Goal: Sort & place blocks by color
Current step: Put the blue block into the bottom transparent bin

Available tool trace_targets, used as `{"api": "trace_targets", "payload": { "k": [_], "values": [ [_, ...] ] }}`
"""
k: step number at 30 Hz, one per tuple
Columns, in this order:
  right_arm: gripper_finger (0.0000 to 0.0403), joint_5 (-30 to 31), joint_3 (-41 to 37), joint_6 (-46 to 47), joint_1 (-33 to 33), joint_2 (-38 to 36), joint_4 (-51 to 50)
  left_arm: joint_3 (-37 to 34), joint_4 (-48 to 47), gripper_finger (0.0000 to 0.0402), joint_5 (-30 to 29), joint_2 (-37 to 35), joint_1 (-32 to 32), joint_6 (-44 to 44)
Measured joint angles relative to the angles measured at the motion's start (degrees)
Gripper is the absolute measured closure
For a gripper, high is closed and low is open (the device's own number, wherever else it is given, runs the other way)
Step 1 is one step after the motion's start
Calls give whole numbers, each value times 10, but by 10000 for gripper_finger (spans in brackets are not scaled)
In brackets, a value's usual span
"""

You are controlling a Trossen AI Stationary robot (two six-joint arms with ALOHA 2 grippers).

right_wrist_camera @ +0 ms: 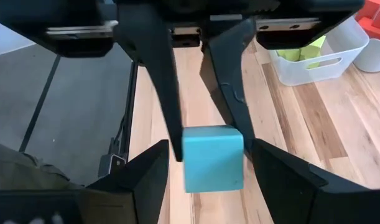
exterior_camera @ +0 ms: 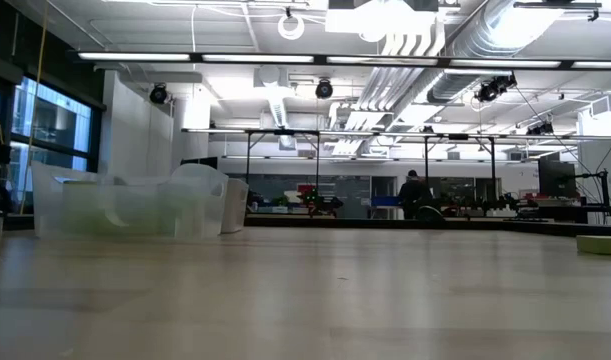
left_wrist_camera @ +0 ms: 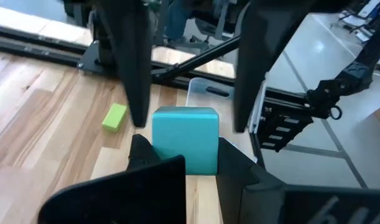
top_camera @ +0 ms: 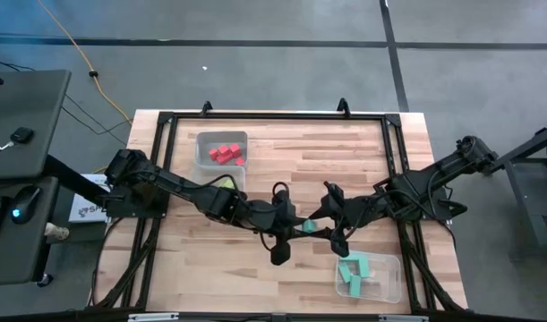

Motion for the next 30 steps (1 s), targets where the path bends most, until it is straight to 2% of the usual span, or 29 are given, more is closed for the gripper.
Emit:
{"api": "trace_targets", "payload": {
  "k": [8,21,30],
  "values": [
    [196,-8,0,0,0,0,0,0,9,394,3,0,3,5],
    [297,-5,0,2,0,0,-2,0,10,394,4,0,3,3],
    [297,2,0,4,0,0,0,0,10,360,4,0,3,-6]
  ]
}}
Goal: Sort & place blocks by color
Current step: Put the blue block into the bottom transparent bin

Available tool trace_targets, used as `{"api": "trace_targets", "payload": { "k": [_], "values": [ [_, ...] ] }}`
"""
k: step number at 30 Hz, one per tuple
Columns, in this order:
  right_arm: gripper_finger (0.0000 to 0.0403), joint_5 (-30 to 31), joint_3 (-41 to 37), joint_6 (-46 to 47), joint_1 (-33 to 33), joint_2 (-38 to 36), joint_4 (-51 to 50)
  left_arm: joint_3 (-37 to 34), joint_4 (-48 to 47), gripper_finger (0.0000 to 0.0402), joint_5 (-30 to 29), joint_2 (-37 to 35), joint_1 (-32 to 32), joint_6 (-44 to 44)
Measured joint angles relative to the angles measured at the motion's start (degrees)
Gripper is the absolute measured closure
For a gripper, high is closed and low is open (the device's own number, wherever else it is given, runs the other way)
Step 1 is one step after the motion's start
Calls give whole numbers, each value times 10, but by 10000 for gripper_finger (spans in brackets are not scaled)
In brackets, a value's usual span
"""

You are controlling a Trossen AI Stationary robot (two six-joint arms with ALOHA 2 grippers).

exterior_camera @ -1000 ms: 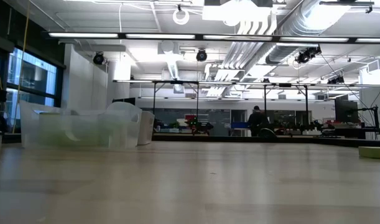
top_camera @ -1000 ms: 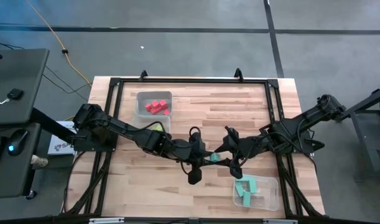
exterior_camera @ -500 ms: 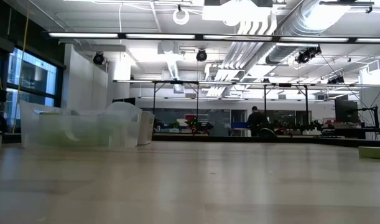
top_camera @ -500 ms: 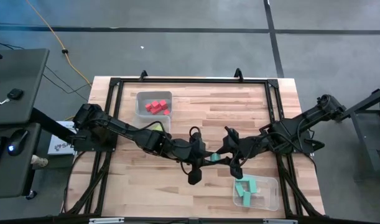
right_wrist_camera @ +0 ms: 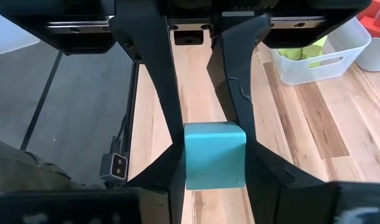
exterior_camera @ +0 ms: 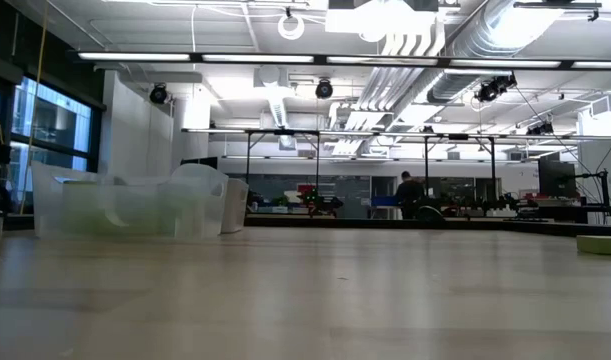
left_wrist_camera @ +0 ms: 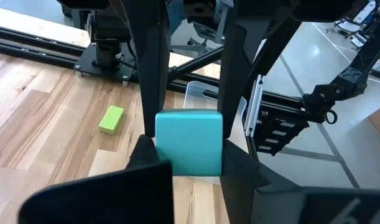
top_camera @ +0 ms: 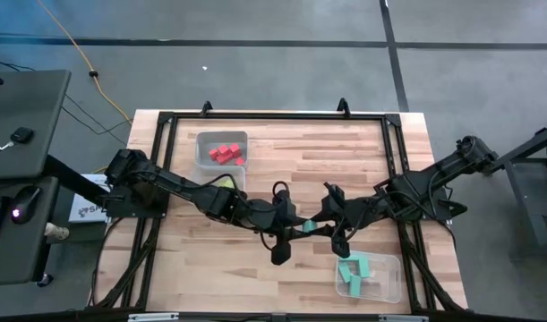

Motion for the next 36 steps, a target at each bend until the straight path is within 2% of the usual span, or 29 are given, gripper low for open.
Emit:
{"api": "trace_targets", "payload": {
  "k": [15,21,28,36],
  "values": [
    [297,4,0,21,0,0,-2,0,0,263,5,0,0,16],
    [297,-2,0,57,4,0,-39,0,-11,232,2,0,0,16],
    [297,-18,0,133,35,0,-102,0,-54,225,1,0,6,16],
    [297,-21,0,272,97,7,-211,0,-100,227,3,0,7,6]
  ]
}}
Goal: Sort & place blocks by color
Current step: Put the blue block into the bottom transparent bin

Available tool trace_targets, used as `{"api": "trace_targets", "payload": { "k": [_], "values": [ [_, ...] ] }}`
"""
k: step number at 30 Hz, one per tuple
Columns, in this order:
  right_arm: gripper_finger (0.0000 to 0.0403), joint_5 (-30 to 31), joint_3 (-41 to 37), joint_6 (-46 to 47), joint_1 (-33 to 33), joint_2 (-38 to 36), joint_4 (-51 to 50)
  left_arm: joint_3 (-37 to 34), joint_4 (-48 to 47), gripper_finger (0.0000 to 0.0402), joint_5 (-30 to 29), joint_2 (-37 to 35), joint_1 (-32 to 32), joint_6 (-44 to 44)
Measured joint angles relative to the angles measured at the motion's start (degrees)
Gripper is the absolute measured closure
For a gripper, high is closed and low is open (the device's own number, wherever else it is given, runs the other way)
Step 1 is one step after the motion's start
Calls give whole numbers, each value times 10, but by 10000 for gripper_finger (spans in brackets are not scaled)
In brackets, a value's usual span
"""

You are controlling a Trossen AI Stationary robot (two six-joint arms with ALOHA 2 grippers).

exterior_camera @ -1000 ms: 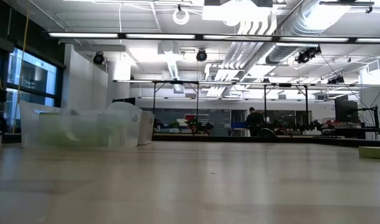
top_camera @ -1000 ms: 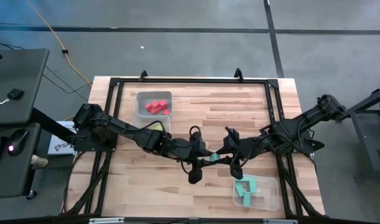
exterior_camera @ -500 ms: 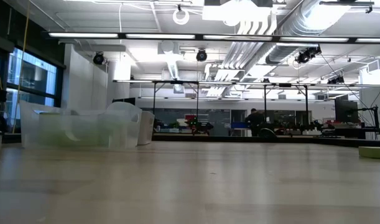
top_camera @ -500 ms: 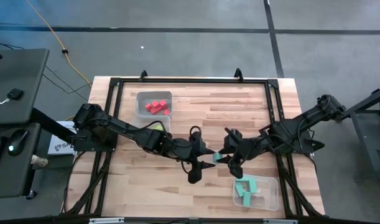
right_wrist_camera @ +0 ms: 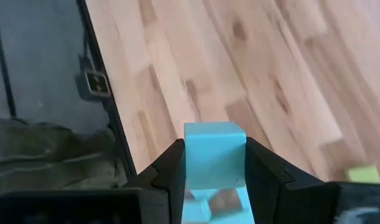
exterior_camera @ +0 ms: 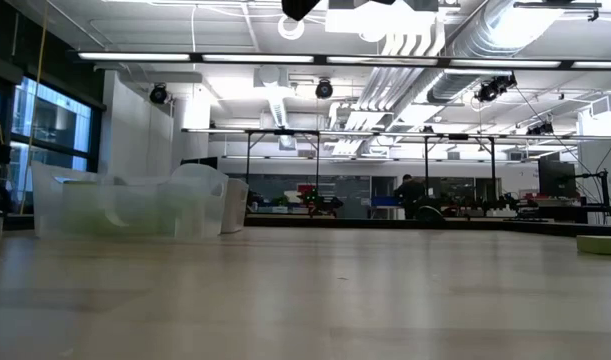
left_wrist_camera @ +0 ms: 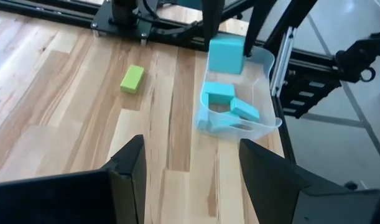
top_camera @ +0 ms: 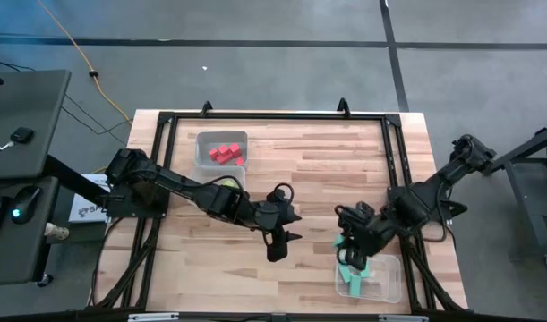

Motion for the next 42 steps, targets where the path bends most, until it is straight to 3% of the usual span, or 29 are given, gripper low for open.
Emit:
{"api": "trace_targets", "payload": {
  "k": [22,42],
  "values": [
    [297,-34,0,176,128,150,-28,0,-7,227,2,0,0,0],
    [288,-79,0,238,108,288,-27,0,-7,227,17,0,-1,0]
  ]
}}
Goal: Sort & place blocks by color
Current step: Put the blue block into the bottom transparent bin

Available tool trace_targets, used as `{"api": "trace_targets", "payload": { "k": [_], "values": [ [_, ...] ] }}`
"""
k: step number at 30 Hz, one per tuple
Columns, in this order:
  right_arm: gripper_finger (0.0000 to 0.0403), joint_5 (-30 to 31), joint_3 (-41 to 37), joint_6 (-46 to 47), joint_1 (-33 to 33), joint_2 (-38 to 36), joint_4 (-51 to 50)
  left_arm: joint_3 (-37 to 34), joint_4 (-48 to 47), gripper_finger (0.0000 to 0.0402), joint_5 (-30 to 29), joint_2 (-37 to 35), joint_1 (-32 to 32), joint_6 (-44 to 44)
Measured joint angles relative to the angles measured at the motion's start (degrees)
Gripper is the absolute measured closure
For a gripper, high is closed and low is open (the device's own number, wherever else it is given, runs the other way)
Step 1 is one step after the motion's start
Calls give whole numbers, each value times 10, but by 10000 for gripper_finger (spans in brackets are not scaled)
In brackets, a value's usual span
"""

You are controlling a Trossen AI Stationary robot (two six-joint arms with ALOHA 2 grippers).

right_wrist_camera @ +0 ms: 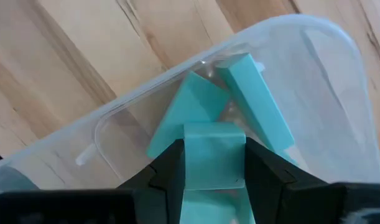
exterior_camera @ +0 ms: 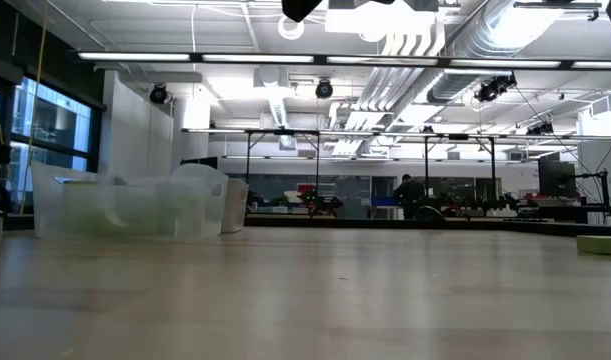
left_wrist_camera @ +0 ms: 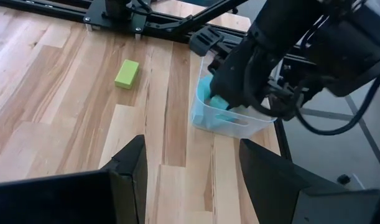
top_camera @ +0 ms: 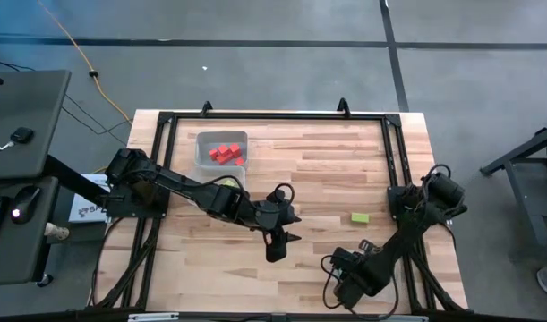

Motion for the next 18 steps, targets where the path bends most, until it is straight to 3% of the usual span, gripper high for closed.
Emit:
{"api": "trace_targets", "payload": {
  "k": [11,18],
  "values": [
    [281,-21,1,-1,-3,6,7,0,-6,227,2,0,-3,0],
    [238,-37,0,-1,-3,7,10,0,-22,227,2,0,-3,0]
  ]
}}
